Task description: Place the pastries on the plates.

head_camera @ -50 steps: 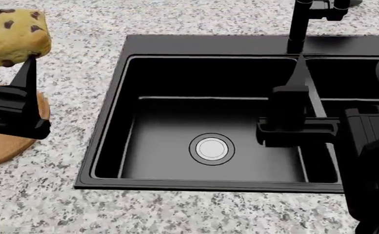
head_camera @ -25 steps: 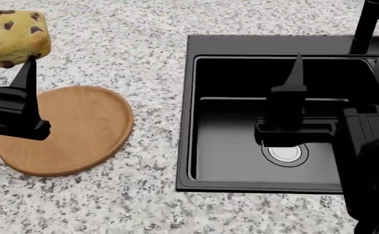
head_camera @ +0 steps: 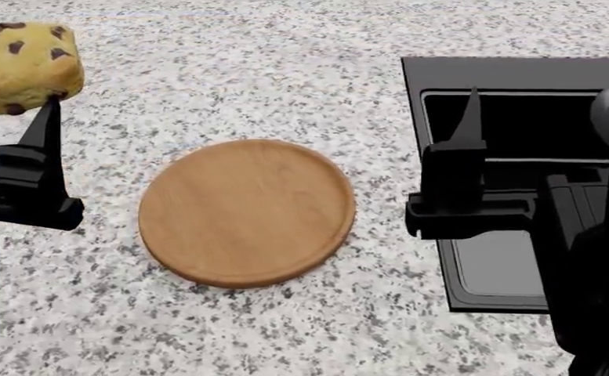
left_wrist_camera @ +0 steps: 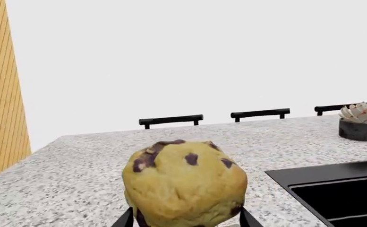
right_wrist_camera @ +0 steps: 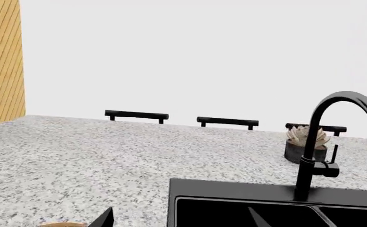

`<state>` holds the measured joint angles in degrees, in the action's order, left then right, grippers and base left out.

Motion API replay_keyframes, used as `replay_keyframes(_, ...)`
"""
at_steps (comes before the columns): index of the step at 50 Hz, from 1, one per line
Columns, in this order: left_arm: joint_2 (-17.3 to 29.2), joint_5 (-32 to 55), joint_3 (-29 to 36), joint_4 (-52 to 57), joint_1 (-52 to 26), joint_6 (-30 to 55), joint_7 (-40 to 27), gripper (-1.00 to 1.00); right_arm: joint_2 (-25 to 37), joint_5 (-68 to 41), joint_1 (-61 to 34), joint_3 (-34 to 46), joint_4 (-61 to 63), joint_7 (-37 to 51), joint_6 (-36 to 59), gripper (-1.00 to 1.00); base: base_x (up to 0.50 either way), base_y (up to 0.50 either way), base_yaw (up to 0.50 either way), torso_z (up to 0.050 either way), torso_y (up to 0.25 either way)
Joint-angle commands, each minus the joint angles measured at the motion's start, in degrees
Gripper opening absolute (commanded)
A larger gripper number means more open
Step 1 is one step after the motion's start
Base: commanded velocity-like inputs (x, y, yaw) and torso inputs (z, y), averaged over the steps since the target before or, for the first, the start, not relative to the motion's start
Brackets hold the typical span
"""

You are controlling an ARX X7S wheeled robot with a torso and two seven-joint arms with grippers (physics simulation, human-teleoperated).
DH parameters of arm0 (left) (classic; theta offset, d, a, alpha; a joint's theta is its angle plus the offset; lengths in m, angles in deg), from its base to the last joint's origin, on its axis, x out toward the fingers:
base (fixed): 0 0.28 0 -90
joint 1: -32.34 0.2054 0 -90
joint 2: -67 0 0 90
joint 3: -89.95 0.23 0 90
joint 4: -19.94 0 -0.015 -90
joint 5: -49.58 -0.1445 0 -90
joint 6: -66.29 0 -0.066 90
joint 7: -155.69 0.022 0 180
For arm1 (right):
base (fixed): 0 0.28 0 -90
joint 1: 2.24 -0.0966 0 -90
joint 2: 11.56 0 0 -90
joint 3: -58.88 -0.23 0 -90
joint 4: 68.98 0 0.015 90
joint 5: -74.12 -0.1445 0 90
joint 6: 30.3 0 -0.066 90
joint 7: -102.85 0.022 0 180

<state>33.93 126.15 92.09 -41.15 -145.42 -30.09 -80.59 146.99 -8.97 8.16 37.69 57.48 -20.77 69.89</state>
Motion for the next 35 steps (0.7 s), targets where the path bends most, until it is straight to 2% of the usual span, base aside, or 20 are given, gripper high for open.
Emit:
replay_keyframes(1, -1.3, 0.8, -2.0, -0.4, 0.1, -3.5, 1.4, -1.0, -0.5, 0.3, -1.7, -2.1, 1.0, -1.7, 1.8, 1.0, 0.0, 0.5, 0.0, 0.0, 0.0)
replay_keyframes(4, -1.2, 0.8, -2.2, -0.5, 0.1, -3.6, 1.5, -1.0, -1.0, 0.0, -1.6, -1.5, 0.8, -1.5, 2.9, 1.0, 0.0, 0.5, 0.0, 0.0, 0.0)
replay_keyframes(11, -1.2, 0.9, -2.3, -0.4, 0.2, -3.5, 1.7, -1.0, -1.1, -0.7, -1.9, -1.9, 1.0, -1.2, 2.8, 1.0, 0.03, 0.0, 0.0, 0.0, 0.0)
replay_keyframes(30, -1.4, 0.9, -2.3, -0.8, 1.0, -3.4, 2.2, -1.0, -1.3, -1.2, -1.9, -1.9, 0.6, -0.7, 4.0, 1.0, 0.5, 0.0, 0.0, 0.0, 0.001)
replay_keyframes(35, -2.3, 1.3, -2.3, -1.6, 1.2, -3.2, 2.9, -1.0, -1.2, -1.3, -1.5, -2.0, 0.6, -0.6, 3.4, 1.0, 0.07, 0.0, 0.0, 0.0, 0.002)
